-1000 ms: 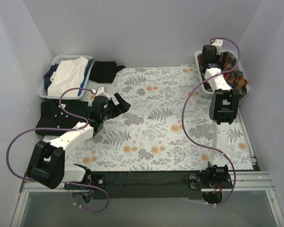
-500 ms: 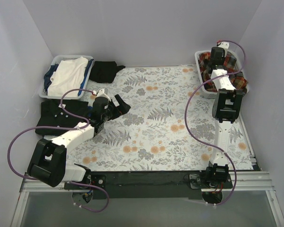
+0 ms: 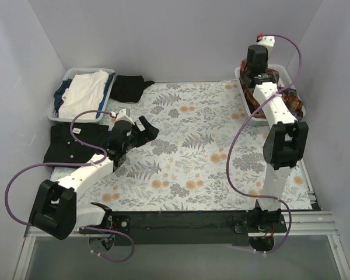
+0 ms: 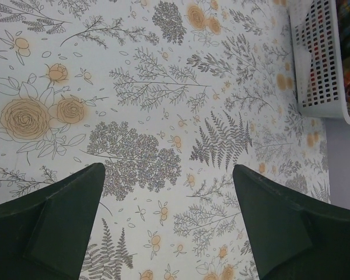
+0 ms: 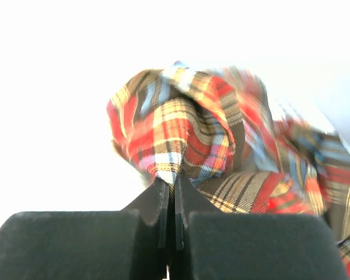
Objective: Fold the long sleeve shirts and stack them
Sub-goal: Grab the shirt from the pile, then move the shirt to the center of the board
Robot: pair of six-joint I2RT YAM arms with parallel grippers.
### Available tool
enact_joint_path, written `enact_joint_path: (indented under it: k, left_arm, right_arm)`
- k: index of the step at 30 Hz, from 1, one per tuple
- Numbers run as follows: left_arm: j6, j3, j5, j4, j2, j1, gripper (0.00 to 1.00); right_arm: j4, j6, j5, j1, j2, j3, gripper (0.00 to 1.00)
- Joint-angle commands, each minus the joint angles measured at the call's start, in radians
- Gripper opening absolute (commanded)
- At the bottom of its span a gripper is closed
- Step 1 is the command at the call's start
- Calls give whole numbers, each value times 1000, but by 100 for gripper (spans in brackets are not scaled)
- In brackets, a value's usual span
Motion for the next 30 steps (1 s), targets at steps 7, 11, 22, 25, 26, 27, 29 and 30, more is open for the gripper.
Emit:
enact_joint_path:
  k: [7, 11, 22, 25, 26, 27, 29, 30]
  left_arm:
    - [5, 16, -28, -36, -119, -9, 95]
    - [-12, 19, -46, -58, -139, -9, 95]
    - [-27, 6, -112, -96, -234, -9, 95]
    - [-19, 19, -193, -156, -262, -9, 95]
    - [-21, 20, -227, -171, -286, -9, 95]
    - [-48, 23, -270, -215, -301, -9, 95]
    - [-71, 6, -386, -240, -366, -9, 96]
    - [-84, -3, -419, -250, -392, -9, 96]
  right_arm:
    - [97, -98, 59, 226, -433, 3, 1]
    - [137, -172, -154, 280, -564, -31, 1]
    - [153, -295, -728, 401, -809, -3, 1]
    - [224, -267, -745, 401, -866, -39, 1]
    - [230, -267, -744, 401, -875, -45, 1]
    - [229, -270, -718, 401, -883, -65, 1]
    - [217, -276, -670, 401, -906, -103, 1]
    - [204, -272, -603, 401, -917, -134, 1]
